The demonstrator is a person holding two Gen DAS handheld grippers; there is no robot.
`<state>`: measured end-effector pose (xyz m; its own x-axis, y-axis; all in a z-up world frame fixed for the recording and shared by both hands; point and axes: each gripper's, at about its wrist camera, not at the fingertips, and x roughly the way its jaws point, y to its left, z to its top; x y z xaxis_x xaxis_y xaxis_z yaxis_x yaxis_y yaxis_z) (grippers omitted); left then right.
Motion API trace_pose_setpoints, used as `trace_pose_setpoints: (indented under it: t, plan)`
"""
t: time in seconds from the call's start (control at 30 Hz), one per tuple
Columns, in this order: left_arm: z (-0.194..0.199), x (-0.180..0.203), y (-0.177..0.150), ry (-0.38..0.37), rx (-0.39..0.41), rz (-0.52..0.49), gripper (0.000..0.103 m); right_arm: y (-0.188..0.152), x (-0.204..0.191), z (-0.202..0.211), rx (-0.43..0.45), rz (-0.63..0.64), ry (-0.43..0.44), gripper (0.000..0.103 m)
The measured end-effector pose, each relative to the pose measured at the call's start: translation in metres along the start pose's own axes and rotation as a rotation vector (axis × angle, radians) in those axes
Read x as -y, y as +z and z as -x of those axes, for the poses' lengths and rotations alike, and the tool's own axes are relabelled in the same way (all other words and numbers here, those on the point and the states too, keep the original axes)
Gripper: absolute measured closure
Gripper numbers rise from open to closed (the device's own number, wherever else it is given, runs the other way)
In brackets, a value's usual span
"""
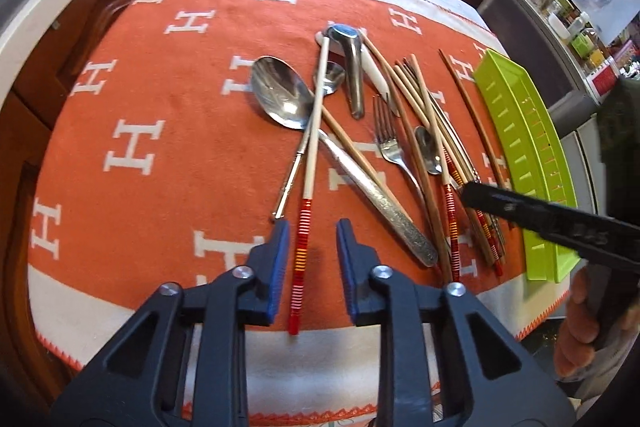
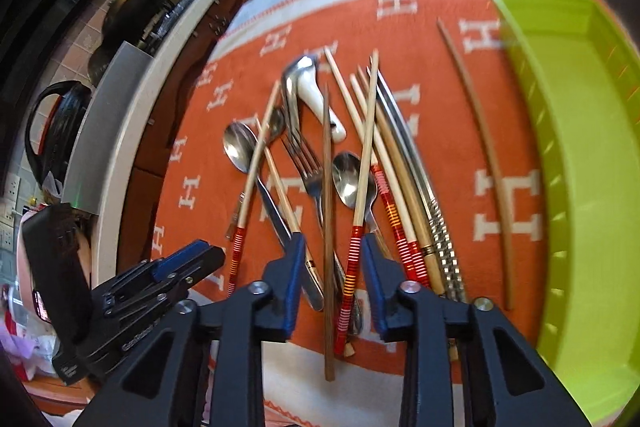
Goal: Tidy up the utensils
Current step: 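Lower the right tool onto a red-banded chopstick and close on it, then carry the chopstick with the right tool into the green tray and release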
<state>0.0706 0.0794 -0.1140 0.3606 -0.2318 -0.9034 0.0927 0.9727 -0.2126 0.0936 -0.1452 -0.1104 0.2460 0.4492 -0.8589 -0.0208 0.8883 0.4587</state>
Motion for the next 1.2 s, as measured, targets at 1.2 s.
trace_pose_setpoints:
  t: [1.2]
  plan:
    - [-0.039, 0.018, 0.022, 0.093, -0.016, -0.013, 0.100, -0.006, 0.006, -0.028, 0.001, -0.009, -0.013, 0.097]
